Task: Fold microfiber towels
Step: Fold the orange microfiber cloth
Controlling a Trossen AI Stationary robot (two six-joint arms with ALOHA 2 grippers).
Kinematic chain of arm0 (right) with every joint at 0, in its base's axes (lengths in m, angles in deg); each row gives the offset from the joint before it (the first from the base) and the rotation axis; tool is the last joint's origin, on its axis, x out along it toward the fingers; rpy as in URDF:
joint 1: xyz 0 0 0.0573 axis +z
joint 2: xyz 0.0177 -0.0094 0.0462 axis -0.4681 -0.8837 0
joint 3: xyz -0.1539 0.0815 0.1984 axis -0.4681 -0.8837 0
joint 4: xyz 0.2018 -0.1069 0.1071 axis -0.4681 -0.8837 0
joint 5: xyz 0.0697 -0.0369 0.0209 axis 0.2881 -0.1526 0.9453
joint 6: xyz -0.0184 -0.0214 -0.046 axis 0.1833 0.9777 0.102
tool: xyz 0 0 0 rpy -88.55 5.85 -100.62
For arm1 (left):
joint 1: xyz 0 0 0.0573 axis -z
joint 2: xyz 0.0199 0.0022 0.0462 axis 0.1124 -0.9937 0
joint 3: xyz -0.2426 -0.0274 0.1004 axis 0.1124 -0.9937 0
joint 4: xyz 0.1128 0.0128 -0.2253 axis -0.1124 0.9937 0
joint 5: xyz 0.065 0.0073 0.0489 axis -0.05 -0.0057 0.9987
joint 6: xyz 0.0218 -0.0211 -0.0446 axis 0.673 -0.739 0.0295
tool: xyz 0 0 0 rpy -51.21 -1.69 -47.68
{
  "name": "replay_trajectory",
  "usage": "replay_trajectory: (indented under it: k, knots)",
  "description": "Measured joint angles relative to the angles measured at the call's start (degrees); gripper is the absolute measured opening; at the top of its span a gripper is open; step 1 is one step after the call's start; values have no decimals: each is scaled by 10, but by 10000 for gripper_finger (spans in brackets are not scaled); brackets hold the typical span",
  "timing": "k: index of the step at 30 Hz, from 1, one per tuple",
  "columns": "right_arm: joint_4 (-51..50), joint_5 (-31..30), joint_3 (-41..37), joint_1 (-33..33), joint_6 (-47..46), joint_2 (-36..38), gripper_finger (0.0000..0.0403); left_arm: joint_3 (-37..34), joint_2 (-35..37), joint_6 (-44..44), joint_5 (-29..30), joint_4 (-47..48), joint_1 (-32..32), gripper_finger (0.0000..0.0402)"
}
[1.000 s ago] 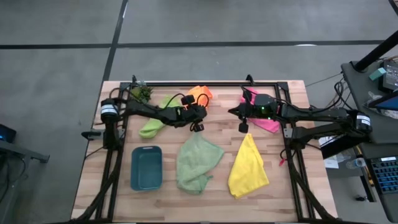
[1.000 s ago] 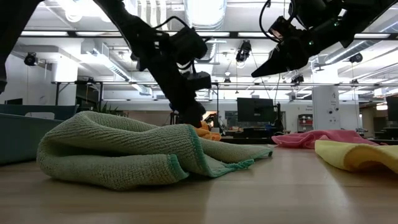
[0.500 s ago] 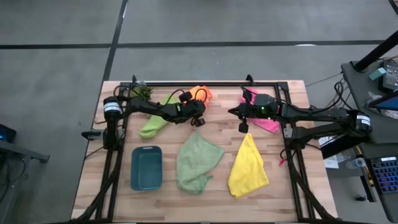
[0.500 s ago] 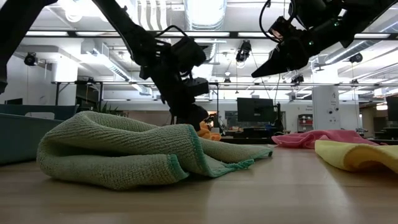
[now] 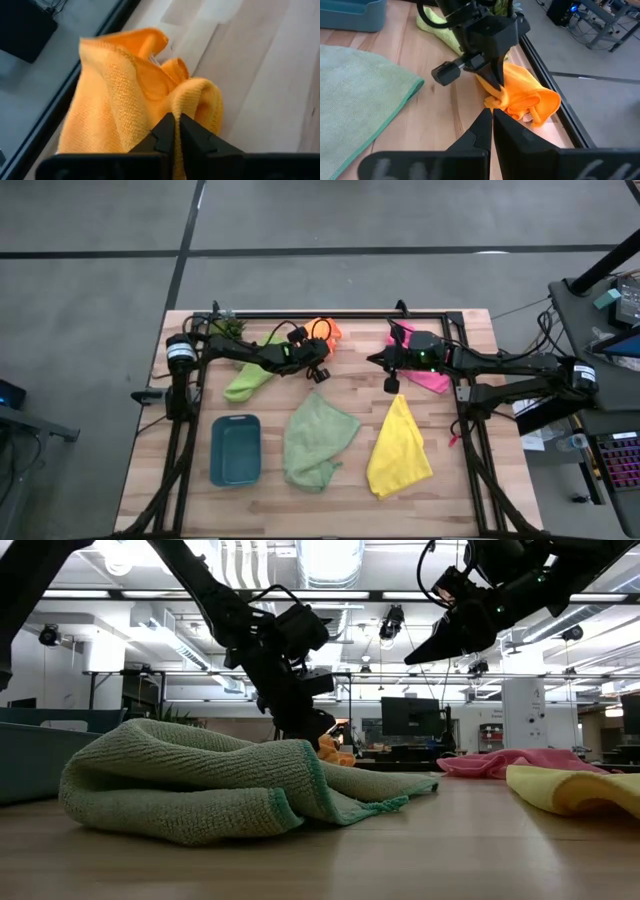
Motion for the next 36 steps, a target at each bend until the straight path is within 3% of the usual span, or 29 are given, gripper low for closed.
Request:
replay_trajectory:
  k: [5, 13, 19, 30, 36]
  knots:
    - [0, 0, 0, 0, 0, 0, 9, 4, 47, 10, 1, 0, 11, 1]
    - [0, 3, 0, 0, -5, 0, 9, -4, 188, 89, 1, -1, 78, 0]
    - [7, 80, -2, 0, -36, 0, 14, -33, 269, 86, 0, -6, 141, 0]
    - [75, 218, -5, 2, -87, 0, 124, -66, 283, 39, 9, -41, 182, 0]
    - [95, 230, -6, 16, -85, 0, 173, -68, 277, 39, 14, -57, 182, 0]
